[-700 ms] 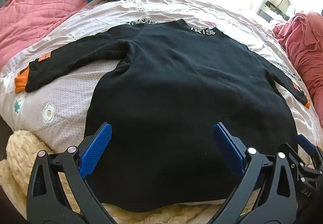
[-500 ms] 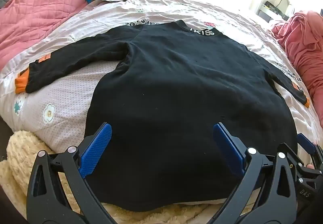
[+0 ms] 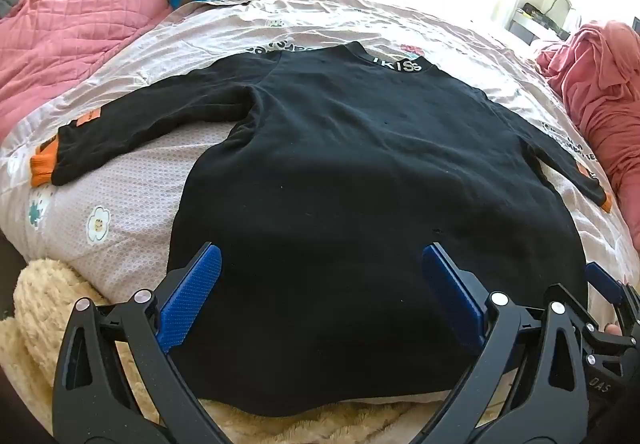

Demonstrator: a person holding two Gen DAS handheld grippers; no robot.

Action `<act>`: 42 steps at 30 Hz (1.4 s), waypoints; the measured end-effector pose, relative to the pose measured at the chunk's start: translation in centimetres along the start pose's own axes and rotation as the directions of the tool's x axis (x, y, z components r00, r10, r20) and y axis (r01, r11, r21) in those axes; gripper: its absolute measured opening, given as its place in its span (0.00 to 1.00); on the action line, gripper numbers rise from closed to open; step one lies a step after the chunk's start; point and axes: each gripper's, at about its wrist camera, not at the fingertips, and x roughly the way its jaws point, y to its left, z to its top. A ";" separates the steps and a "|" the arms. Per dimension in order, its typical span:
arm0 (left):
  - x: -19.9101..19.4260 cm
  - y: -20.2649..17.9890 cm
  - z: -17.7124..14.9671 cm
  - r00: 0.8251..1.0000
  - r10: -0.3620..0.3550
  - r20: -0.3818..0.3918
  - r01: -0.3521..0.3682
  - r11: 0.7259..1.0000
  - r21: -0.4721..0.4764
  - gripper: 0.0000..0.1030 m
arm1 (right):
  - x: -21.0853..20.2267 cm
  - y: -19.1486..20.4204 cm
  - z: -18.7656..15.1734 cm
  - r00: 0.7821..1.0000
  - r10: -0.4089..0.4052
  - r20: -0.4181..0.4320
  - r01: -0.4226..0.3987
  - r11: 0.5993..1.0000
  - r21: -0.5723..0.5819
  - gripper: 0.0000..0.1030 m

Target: Fold small clothes

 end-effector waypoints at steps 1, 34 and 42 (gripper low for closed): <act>0.0 0.0 0.0 1.000 0.001 0.001 -0.001 1.000 0.000 0.92 | 0.0 0.0 0.0 1.000 0.000 0.000 0.000 1.000 0.000 0.96; -0.2 0.5 -0.3 1.000 0.005 0.014 -0.005 1.000 0.006 0.92 | -0.1 0.3 0.3 1.000 0.007 0.005 -0.007 1.000 -0.012 0.96; -0.3 0.5 -0.2 1.000 0.006 0.014 -0.006 1.000 0.006 0.92 | -0.1 0.4 0.2 1.000 0.009 0.004 -0.009 1.000 -0.018 0.96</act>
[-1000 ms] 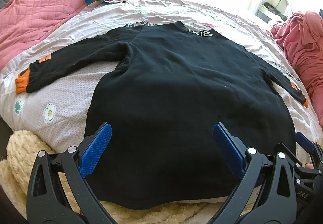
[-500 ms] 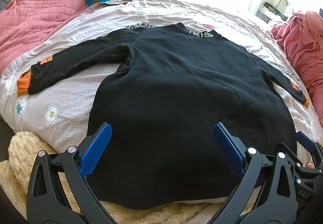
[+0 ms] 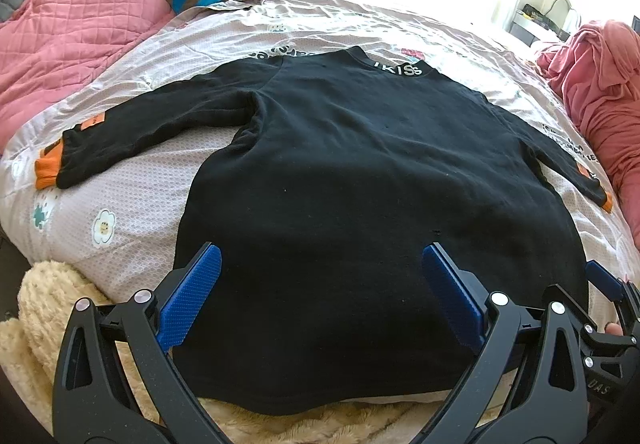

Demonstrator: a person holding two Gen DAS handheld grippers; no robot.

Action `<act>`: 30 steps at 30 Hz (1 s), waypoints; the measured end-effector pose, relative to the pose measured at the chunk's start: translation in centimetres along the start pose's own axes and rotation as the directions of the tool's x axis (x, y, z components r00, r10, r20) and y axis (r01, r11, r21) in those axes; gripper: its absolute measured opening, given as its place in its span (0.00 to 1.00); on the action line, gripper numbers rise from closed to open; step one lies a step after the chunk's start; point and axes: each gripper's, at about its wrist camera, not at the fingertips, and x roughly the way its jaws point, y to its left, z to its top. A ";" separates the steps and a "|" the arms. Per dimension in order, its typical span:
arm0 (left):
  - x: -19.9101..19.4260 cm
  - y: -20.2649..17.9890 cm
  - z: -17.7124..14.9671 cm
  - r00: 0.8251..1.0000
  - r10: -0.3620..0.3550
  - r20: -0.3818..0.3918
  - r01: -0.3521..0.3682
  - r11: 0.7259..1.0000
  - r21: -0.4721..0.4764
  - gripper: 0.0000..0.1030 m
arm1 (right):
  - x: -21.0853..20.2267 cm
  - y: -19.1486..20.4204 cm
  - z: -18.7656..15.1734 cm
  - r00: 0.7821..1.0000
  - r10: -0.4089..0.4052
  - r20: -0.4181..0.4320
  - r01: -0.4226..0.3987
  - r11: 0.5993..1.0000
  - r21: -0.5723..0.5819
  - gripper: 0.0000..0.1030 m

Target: Fold small clothes

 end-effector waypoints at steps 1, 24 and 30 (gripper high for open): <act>0.0 0.0 0.0 1.000 -0.001 0.000 0.001 1.000 -0.001 0.92 | 0.0 0.0 0.0 1.000 -0.001 0.001 0.001 1.000 0.000 0.96; 0.0 0.8 1.7 1.000 0.009 0.015 -0.009 1.000 -0.019 0.92 | 0.7 -0.1 1.2 1.000 0.018 0.014 -0.018 1.000 0.006 0.96; 0.4 0.9 2.9 1.000 0.016 0.016 -0.016 1.000 -0.017 0.92 | 1.7 -0.2 2.4 1.000 0.017 0.008 -0.017 1.000 0.015 0.96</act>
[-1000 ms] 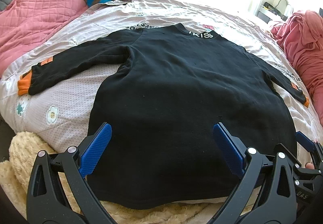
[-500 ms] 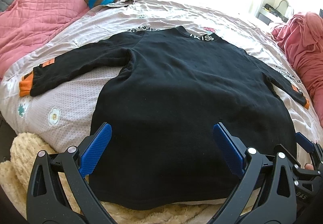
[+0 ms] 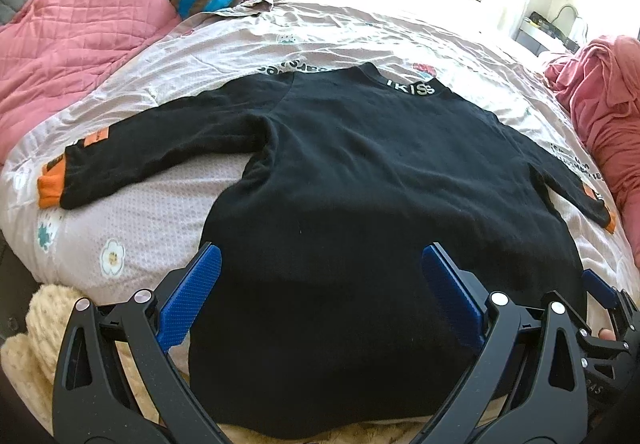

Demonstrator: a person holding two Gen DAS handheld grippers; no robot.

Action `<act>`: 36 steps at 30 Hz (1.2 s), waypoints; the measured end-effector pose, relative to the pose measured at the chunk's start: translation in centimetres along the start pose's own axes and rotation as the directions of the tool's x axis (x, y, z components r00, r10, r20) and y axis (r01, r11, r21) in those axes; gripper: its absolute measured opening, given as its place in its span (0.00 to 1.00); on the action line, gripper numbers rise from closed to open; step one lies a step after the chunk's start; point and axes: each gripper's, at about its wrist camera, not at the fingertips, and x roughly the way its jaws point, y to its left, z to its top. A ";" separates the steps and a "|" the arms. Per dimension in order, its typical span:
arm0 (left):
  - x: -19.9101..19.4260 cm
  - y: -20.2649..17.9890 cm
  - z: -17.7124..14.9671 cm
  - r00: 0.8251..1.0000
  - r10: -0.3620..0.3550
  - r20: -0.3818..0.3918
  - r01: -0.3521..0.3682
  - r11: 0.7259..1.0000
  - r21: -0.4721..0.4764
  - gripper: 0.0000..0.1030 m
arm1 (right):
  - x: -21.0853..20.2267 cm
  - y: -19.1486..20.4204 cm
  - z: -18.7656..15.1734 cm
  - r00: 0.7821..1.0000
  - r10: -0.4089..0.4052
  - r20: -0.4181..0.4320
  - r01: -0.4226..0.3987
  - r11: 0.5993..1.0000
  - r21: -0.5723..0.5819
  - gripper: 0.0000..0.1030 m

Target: Fold small clothes

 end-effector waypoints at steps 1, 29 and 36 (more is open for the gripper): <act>0.1 0.0 0.2 1.000 -0.001 0.001 0.001 1.000 0.000 0.92 | 0.2 -0.1 0.2 1.000 0.000 0.001 0.000 1.000 0.005 0.96; 5.7 -4.1 6.6 0.998 -0.026 -0.058 0.029 0.998 0.057 0.92 | 5.7 -5.5 7.1 0.994 -0.105 0.002 0.104 0.991 0.082 0.96; 7.1 -5.4 7.5 0.998 -0.020 -0.061 0.025 0.996 0.090 0.92 | 6.7 -9.5 8.3 0.985 -0.171 -0.002 0.169 0.972 0.166 0.96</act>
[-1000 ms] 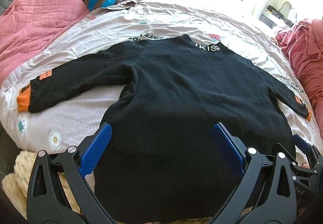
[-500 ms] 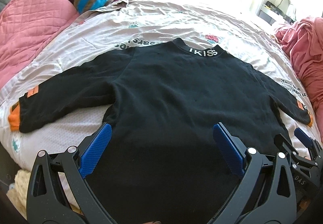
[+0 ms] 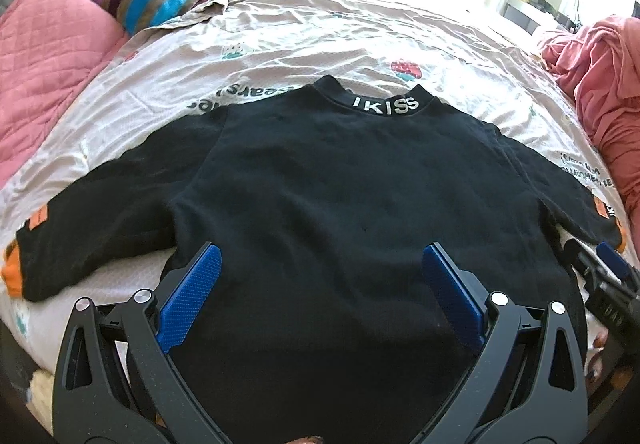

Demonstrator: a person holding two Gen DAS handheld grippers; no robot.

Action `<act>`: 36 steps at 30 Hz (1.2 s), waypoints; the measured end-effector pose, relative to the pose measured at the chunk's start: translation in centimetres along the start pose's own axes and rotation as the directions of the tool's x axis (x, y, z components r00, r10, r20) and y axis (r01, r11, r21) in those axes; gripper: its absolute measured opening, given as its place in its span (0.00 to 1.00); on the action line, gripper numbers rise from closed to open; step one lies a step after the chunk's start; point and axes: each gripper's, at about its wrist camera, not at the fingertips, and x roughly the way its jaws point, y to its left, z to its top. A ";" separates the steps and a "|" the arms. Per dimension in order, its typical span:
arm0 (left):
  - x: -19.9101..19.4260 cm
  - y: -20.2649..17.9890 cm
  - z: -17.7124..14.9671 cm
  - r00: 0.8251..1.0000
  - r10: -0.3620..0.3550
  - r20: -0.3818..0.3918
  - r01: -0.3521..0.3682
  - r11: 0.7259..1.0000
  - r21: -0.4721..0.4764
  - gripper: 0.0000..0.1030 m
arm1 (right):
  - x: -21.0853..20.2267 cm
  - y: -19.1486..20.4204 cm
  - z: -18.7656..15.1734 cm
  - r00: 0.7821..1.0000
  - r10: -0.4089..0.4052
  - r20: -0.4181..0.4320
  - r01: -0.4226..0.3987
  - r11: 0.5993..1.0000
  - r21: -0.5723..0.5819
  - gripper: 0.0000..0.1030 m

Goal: Fold small clothes
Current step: 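Move the right gripper to the orange sleeve cuff and grasp it, then lift the sleeve with the right gripper and carry it across the body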

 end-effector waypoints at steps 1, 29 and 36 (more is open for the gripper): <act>0.2 -0.1 0.2 1.000 -0.006 -0.003 0.006 1.000 0.000 0.92 | 0.2 -0.6 0.2 1.000 -0.011 0.002 0.011 1.000 0.010 0.96; 6.1 -1.4 5.1 0.999 -0.043 -0.020 0.042 0.999 -0.030 0.92 | 3.7 -24.0 0.1 0.986 -0.148 -0.078 0.164 0.761 0.628 0.96; 7.1 -2.1 5.8 0.999 -0.039 -0.026 0.038 0.999 -0.039 0.92 | 4.5 -27.7 0.0 0.991 -0.126 0.047 0.052 0.681 0.730 0.83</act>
